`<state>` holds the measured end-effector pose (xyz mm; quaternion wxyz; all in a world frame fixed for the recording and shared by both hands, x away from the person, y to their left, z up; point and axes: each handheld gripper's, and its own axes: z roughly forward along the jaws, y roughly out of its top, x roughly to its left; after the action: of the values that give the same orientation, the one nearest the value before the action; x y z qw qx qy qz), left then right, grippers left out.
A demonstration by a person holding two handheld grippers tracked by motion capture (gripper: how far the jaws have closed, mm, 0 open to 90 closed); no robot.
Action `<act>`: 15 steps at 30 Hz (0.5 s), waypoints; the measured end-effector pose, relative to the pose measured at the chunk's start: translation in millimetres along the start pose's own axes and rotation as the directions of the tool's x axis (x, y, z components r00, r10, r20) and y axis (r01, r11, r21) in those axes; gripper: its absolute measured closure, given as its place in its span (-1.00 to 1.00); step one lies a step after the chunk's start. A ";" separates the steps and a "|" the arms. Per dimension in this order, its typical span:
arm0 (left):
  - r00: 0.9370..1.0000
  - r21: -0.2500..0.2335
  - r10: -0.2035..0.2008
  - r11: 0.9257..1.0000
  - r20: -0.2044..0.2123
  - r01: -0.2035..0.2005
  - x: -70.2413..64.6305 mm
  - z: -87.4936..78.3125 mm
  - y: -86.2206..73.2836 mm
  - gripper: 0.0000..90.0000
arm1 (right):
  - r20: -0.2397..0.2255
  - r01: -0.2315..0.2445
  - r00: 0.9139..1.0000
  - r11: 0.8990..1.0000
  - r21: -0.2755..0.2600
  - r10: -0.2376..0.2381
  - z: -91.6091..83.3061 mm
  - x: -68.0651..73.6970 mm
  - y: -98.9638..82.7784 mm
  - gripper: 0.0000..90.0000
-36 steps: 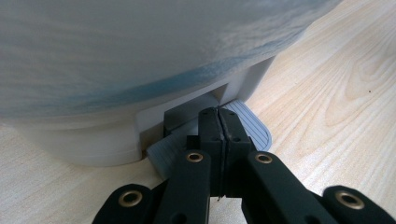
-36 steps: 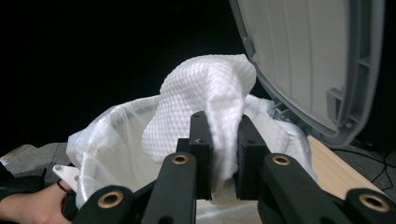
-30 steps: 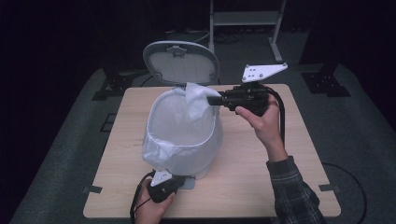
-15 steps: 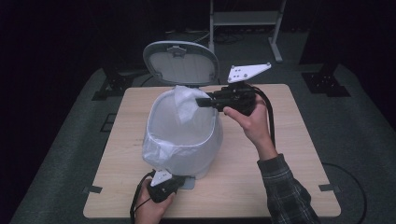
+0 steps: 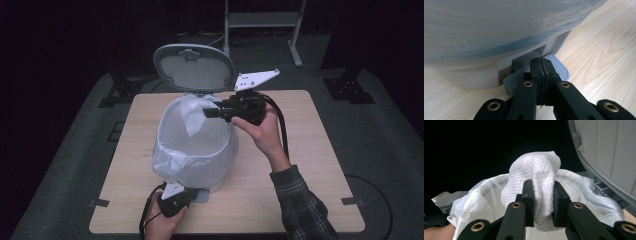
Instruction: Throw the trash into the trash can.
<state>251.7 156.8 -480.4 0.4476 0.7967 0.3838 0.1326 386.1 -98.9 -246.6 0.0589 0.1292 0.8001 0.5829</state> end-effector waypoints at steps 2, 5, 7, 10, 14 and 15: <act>1.000 0.000 0.000 1.000 0.000 0.000 0.0 0.0 0.0 0.99 | -0.001 0.000 1.000 1.000 0.001 0.000 0.8 0.0 -0.3 0.67; 1.000 0.000 0.000 1.000 0.000 0.000 0.0 0.0 0.0 0.99 | -0.003 0.001 1.000 1.000 0.005 -0.001 3.0 0.1 -0.9 0.66; 1.000 0.000 0.000 1.000 0.000 0.000 0.1 0.0 0.0 0.99 | -0.004 0.001 1.000 1.000 0.005 -0.001 4.1 0.4 -1.0 0.65; 1.000 0.000 0.001 1.000 0.000 -0.001 0.2 -0.1 -0.1 0.99 | -0.003 0.002 1.000 1.000 0.003 -0.002 5.4 1.2 -0.8 0.59; 1.000 0.000 0.000 1.000 0.000 0.000 0.2 -0.1 -0.1 0.99 | -0.002 0.003 1.000 1.000 0.002 -0.003 5.7 1.9 -0.6 0.50; 1.000 0.000 0.001 1.000 0.000 -0.001 0.2 -0.1 -0.1 0.99 | -0.001 0.003 1.000 1.000 -0.001 -0.003 5.8 2.0 -0.6 0.41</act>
<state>251.8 157.0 -480.4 0.4474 0.7969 0.3836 0.1328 385.5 -93.2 -248.8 0.0596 0.1276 0.8001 0.5831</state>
